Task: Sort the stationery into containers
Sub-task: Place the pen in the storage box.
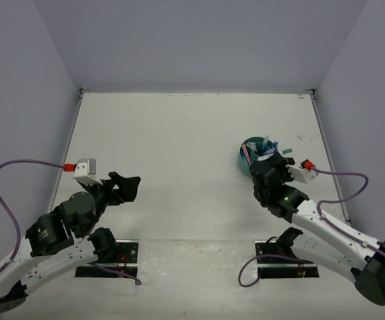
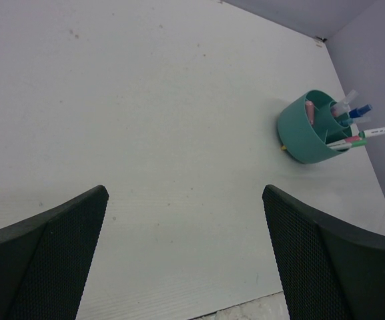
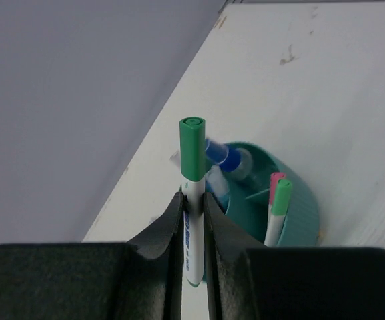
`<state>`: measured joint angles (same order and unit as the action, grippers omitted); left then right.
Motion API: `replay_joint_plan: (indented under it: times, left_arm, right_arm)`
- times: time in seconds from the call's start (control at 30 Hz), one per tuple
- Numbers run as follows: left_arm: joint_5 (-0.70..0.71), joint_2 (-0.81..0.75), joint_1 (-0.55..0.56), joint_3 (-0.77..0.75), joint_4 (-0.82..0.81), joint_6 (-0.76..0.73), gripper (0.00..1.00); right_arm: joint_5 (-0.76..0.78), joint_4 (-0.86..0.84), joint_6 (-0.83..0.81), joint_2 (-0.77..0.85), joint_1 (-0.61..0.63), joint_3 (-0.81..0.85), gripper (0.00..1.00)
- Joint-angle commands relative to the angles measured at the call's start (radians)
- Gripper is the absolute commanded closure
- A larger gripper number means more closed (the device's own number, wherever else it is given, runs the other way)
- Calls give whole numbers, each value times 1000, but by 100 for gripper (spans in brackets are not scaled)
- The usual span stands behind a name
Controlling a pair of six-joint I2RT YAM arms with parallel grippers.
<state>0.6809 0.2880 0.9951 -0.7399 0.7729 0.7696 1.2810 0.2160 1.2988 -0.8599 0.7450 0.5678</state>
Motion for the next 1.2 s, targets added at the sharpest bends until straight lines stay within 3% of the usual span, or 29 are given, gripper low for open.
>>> replay_joint_plan:
  times: [0.0,0.53,0.73,0.93,1.17]
  left_arm:
    - [3,13,-3,-6,-29,-13,0]
    - [-1,0,-3,-2,-35,-18,0]
    - [-1,0,-3,-3,-35,-18,0]
    - [-1,-6,-3,-1,-35,-18,0]
    - [0,4,-3,-2,-37,-18,0]
  right_arm:
    - [176,55,270,-87,-77,41,100]
    - [56,108,357,-308,-134,75,99]
    - [3,109,325,-335,-134,96,88]
    - [-24,110,287,-321,-133,97,64]
    - [-37,111,205,-254,-131,107,48]
